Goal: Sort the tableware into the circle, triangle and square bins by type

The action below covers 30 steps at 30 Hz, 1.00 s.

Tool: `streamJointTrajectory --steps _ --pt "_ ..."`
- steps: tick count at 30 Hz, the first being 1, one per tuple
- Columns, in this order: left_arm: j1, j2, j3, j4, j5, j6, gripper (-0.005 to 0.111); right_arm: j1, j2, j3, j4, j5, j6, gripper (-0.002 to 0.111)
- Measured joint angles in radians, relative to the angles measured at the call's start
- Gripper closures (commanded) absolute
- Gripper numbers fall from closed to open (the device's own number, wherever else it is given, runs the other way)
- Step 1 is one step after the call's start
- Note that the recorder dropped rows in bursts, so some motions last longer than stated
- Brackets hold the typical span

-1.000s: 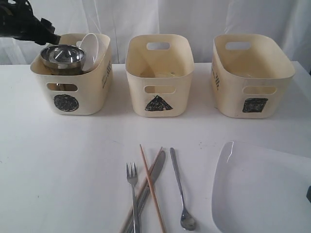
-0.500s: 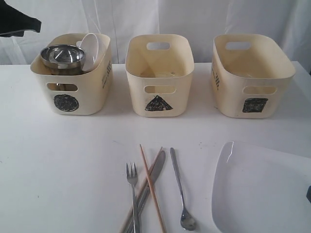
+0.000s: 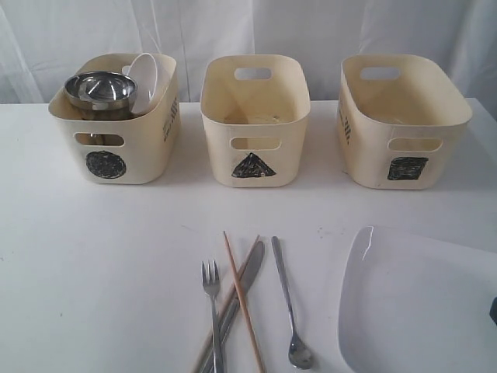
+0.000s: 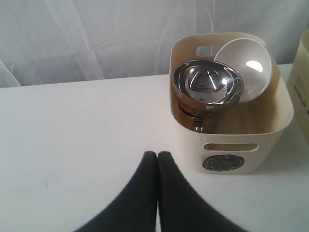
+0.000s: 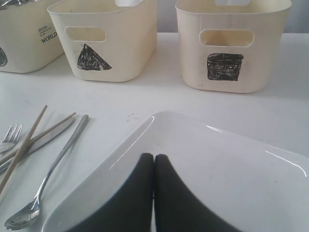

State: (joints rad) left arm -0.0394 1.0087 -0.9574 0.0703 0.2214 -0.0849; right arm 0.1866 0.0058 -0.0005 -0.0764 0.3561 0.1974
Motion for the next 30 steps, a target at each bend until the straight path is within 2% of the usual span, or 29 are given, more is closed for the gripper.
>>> streamJointTrajectory --steps 6,11,16,20,27,30 --pt "0.004 -0.279 0.136 -0.057 0.031 0.000 0.107 0.000 0.000 0.000 0.000 0.000 0.000 0.108" --pt "0.004 -0.433 0.171 -0.084 0.165 0.023 0.107 0.000 0.000 0.000 0.000 0.000 0.000 0.108" --pt "0.004 -0.488 0.171 -0.105 0.296 0.121 0.107 0.000 0.000 0.000 0.000 0.000 0.000 0.108" --pt "0.004 -0.516 0.171 -0.053 0.393 0.153 0.107 0.000 0.000 0.000 0.000 0.000 0.000 0.108" --pt "0.004 -0.524 0.171 0.012 0.434 0.109 0.107 0.000 0.000 0.000 0.000 0.000 0.000 0.108" --pt "0.004 -0.524 0.171 0.026 0.500 0.098 0.107 0.000 0.000 0.000 0.000 0.000 0.000 0.108"
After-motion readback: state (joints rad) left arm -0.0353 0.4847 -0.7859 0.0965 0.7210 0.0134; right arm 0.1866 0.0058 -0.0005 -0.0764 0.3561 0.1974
